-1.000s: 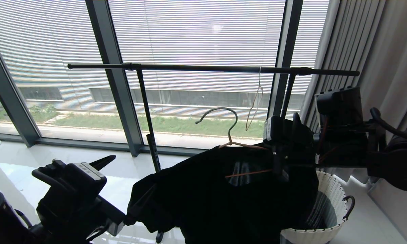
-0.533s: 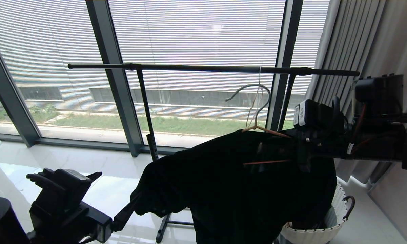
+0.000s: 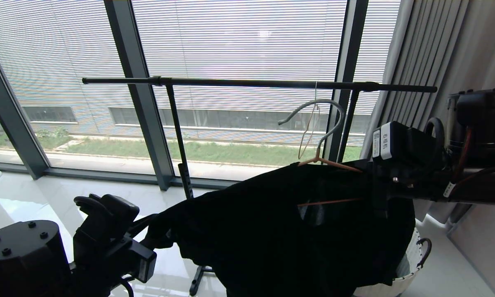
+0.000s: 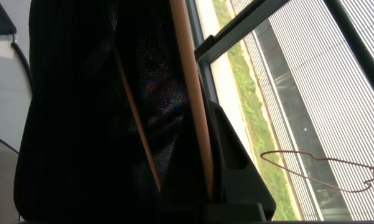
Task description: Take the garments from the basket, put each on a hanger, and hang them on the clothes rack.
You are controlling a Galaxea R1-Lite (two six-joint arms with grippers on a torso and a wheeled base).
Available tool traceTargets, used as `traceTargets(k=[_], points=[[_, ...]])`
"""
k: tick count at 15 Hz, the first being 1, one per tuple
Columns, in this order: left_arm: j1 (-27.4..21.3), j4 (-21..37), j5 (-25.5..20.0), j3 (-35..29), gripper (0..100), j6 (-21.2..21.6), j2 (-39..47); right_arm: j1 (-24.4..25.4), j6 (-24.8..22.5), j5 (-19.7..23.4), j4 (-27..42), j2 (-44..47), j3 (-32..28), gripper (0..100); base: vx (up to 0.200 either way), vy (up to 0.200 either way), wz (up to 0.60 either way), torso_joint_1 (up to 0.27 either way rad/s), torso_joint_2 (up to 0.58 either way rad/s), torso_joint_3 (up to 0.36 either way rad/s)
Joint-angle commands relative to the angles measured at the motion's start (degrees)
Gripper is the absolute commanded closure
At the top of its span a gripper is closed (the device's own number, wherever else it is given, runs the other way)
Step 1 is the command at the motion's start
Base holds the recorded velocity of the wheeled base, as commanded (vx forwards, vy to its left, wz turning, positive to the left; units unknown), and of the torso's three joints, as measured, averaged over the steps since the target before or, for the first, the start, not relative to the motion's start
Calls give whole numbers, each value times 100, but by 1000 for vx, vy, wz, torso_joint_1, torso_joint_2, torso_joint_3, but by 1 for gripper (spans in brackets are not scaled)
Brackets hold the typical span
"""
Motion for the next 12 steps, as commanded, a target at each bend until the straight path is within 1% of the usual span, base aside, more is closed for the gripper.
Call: traceTargets(k=[1, 2, 5, 6, 7, 9, 11, 12], points=[[124, -3, 12, 9, 100, -1, 73, -4, 14, -12, -3, -64, 26, 100, 0, 0, 0, 0, 0, 0], [300, -3, 48, 0, 100, 17, 117, -22, 14, -21, -3, -73, 26, 100, 0, 0, 0, 0, 0, 0], [1398, -3, 109, 0, 100, 61, 178, -312, 32, -30, -3, -108, 44, 100, 0, 0, 0, 0, 0, 0], [1662, -3, 127, 9, 100, 70, 161, -400, 76, -30, -3, -108, 35, 100, 0, 0, 0, 0, 0, 0], [1750, -3, 118, 17, 100, 70, 143, -435, 208, -30, -12, -108, 26, 100, 0, 0, 0, 0, 0, 0], [1741, -3, 127, 17, 100, 78, 143, -435, 436, -118, -12, -117, 26, 100, 0, 0, 0, 0, 0, 0], [1697, -29, 118, 0, 100, 316, 135, -435, 445, -188, -12, -117, 44, 100, 0, 0, 0, 0, 0, 0], [1662, -29, 118, -9, 0, 342, 91, -435, 445, -188, -3, -117, 70, 100, 0, 0, 0, 0, 0, 0]])
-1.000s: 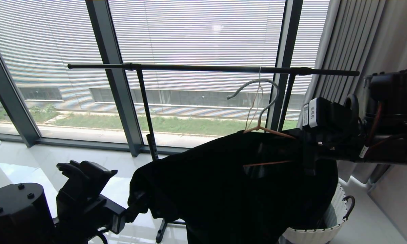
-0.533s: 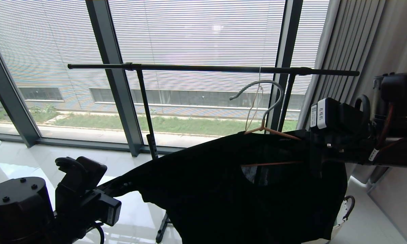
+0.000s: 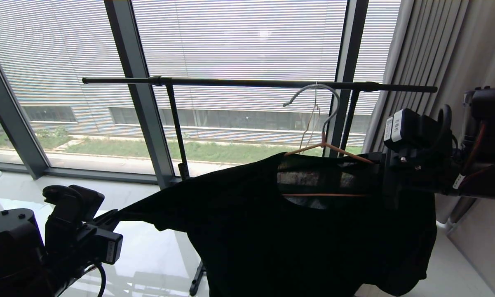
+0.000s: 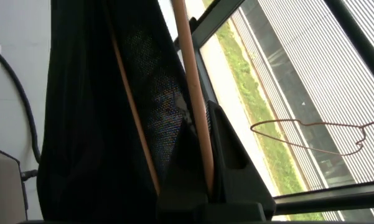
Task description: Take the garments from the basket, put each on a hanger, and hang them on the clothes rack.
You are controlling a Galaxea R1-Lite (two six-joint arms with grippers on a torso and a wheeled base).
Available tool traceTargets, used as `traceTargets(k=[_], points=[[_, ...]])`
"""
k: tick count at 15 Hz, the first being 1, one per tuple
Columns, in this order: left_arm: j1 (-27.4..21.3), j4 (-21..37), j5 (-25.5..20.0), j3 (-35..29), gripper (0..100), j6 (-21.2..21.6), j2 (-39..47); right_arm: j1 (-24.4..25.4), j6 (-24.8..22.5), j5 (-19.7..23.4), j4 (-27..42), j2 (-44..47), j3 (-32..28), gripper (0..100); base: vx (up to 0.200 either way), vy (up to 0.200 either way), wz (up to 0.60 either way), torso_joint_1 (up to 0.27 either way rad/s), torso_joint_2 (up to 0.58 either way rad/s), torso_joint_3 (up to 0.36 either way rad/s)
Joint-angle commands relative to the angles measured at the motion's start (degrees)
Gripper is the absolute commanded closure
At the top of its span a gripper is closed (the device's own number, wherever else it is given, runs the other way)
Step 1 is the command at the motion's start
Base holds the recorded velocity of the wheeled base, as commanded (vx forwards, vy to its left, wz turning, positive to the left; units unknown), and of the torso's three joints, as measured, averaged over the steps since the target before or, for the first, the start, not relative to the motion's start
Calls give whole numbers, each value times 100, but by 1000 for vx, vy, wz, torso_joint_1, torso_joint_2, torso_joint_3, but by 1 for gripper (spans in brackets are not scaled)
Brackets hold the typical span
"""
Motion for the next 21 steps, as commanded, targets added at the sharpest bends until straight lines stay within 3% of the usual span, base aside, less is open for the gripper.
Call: traceTargets(k=[1, 3, 4, 7, 8, 12, 15, 17, 18, 19, 21], points=[[-29, -6, -5, -14, 0, -1, -69, 3, 6, -52, 9, 1, 75, 100, 0, 0, 0, 0, 0, 0], [33, -6, 12, -14, 0, -27, -192, 3, 121, -351, 18, -25, 216, 100, 0, 0, 0, 0, 0, 0], [156, -6, 118, -32, 0, -10, -236, 3, 490, -711, 36, -96, 401, 100, 0, 0, 0, 0, 0, 0], [384, -6, 1296, -445, 0, 17, -245, -6, 1202, -1819, 554, -236, 638, 100, 0, 0, 0, 0, 0, 0], [410, -6, 1436, -585, 0, 17, -227, -6, 1527, -2346, 967, -254, 629, 100, 0, 0, 0, 0, 0, 0], [402, -6, 1436, -629, 0, 34, -227, -129, 2986, -3664, 1248, -131, 629, 100, 0, 0, 0, 0, 0, 0], [402, -6, 1427, -620, 0, 34, -218, -621, 3206, -4051, 1240, -8, 629, 100, 0, 0, 0, 0, 0, 0], [367, 3, 1427, -603, 0, 43, -218, -911, 3663, -4069, 1143, 212, 401, 100, 0, 0, 0, 0, 0, 0], [261, 3, 1427, -594, 0, 34, -218, -929, 4252, -4086, 1117, 458, -56, 100, 0, 0, 0, 0, 0, 0], [173, 3, 1427, -594, 0, 34, -218, -929, 4524, -4192, 1143, 625, -434, 100, 0, 0, 0, 0, 0, 0], [-117, 12, 1427, -594, 0, 43, -210, -999, 4621, -4789, 1117, 1135, -1155, 100, 0, 0, 0, 0, 0, 0]])
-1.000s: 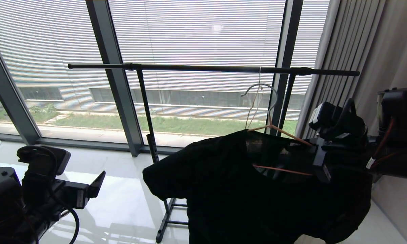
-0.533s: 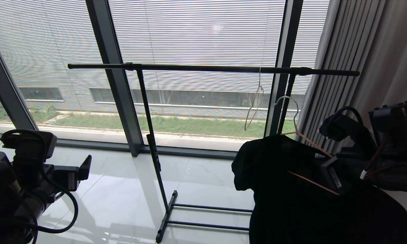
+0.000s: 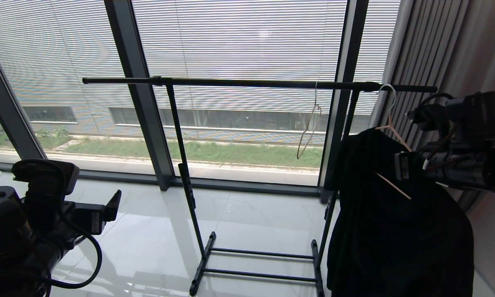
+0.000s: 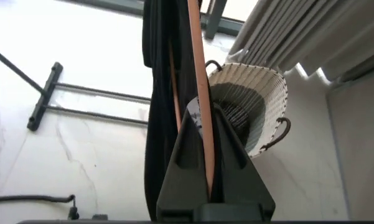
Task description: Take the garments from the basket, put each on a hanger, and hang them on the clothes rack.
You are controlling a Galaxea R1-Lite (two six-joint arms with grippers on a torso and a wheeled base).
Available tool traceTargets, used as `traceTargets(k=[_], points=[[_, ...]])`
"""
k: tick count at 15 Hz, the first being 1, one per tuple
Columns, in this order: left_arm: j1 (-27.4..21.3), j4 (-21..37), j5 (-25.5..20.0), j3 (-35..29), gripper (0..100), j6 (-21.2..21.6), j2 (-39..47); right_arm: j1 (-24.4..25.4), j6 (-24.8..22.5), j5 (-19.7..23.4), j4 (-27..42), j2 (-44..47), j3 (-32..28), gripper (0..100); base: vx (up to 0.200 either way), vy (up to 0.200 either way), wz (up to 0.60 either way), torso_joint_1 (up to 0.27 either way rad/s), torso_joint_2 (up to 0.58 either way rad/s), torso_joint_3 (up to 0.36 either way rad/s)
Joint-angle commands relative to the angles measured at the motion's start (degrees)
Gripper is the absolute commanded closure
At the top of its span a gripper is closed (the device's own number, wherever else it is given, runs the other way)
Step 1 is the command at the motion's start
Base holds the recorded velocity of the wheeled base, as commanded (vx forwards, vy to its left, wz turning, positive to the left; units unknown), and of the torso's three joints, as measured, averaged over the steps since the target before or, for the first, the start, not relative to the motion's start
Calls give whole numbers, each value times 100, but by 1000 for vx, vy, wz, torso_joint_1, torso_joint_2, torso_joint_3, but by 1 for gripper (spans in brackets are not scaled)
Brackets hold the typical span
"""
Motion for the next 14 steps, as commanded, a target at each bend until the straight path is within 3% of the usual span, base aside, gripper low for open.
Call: traceTargets(k=[1, 5, 14], points=[[-314, 7, 1, 1, 0, -6, 14, -68, 118, -273, -17, 702, -807, 100, 200, 0, 0, -2, -2, 7], [-560, 7, 1, 1, 0, 3, 57, -68, 118, -291, -26, 922, -1343, 100, 200, 0, 0, -4, 2, 5], [-560, 7, 1, 71, 0, -6, 57, -68, 118, -282, -26, 904, -1334, 100, 200, 0, 0, 4, 3, 1]])
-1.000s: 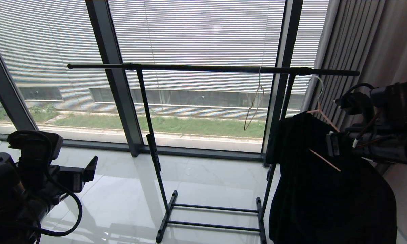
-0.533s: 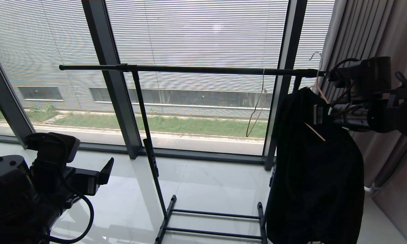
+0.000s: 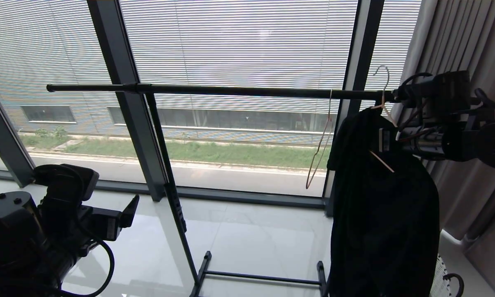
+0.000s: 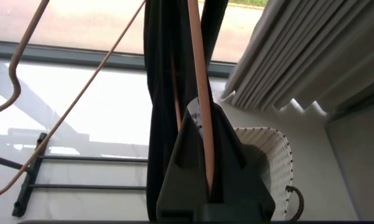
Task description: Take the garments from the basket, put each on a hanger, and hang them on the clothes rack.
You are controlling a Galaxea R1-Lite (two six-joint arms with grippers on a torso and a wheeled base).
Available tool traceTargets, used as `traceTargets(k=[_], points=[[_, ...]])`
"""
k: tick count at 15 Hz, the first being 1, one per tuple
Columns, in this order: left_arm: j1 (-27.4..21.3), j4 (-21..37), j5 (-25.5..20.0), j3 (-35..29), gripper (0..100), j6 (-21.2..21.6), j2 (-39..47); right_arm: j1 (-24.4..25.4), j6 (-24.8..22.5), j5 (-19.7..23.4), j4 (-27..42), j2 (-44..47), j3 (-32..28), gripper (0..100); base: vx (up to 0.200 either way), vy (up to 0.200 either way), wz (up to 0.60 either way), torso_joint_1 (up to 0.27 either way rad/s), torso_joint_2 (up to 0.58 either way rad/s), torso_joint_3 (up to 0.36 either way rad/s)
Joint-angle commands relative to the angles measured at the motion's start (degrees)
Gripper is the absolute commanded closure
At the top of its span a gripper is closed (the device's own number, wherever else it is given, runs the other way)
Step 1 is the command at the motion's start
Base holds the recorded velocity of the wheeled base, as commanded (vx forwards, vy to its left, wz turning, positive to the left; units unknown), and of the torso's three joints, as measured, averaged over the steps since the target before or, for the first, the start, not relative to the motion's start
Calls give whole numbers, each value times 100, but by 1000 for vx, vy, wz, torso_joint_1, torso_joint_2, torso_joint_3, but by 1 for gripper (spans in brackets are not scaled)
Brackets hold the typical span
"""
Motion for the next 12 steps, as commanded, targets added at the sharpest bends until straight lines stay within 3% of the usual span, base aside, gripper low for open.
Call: traceTargets(k=[1, 2, 12], points=[[-1, -2, 3, 2, 0, -1, 9, 2, 0, 3, -1, -9, 6, 100, 200, 0, 0, 2, -2, -2], [-1, -2, 3, 11, 0, -1, 9, 19, 8, 21, 7, -35, 6, 100, 200, 0, 0, 12, -2, -2], [-1, -2, 3, 37, 0, -10, 9, 327, 219, 30, 42, -97, 41, 100, 0, 0, 0, 0, 0, 0]])
